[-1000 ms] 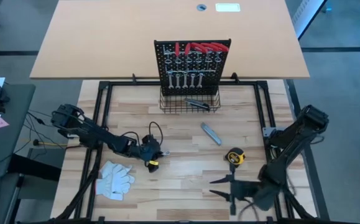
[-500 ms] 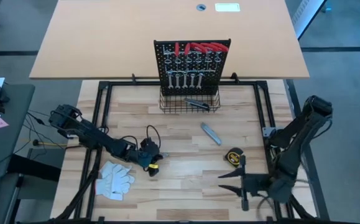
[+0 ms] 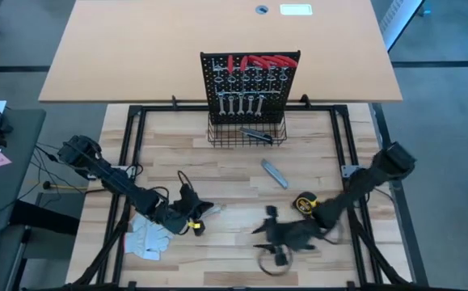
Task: Hang tools onto peg board
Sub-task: Hang the silver wrench on the pegboard
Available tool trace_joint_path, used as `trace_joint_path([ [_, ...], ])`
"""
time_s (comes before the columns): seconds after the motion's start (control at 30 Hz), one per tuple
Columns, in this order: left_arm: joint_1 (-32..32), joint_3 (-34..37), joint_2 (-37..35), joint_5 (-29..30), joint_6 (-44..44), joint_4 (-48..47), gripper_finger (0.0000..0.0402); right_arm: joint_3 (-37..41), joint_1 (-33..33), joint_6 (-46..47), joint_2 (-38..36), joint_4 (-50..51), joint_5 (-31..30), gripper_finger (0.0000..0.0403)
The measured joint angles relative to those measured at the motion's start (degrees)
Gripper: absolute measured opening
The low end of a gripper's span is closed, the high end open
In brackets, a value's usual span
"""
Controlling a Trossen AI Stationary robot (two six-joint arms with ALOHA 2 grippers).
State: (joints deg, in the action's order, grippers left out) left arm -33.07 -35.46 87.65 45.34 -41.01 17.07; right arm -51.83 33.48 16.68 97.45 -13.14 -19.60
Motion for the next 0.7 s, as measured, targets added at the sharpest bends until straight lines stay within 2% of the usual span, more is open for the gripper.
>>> trace_joint_path([
  [0.1, -1.03, 0.00, -0.02, -0.30, 0.15, -0.58, 0.0001, -0.12, -4.99, 0.04, 4.17, -2.23, 6.61, 0.0244],
  [0.23, -1.64, -0.02, 0.59, -3.56, 3.65, -0.87, 0.0001, -0.41, -8.46, 0.37, 5.79, -2.56, 7.32, 0.0254],
  [0.3, -1.72, -0.02, 1.36, -4.82, 4.51, -1.08, 0.0013, -0.50, -8.61, 0.76, 5.48, -2.55, 7.37, 0.0254],
  [0.4, -1.20, -0.04, 2.98, -6.05, 5.12, -2.42, 0.0054, -0.48, -7.75, 0.83, 4.93, -2.91, 7.18, 0.0255],
  [0.57, 2.50, -0.04, 6.95, -5.64, 1.49, -2.90, 0.0145, -0.50, -5.85, 0.22, 4.50, -2.91, 3.74, 0.0255],
  [0.7, 5.26, -0.04, 10.66, -11.37, -1.34, -2.43, 0.0185, -0.49, -6.17, -2.31, 4.94, -4.89, 0.89, 0.0255],
])
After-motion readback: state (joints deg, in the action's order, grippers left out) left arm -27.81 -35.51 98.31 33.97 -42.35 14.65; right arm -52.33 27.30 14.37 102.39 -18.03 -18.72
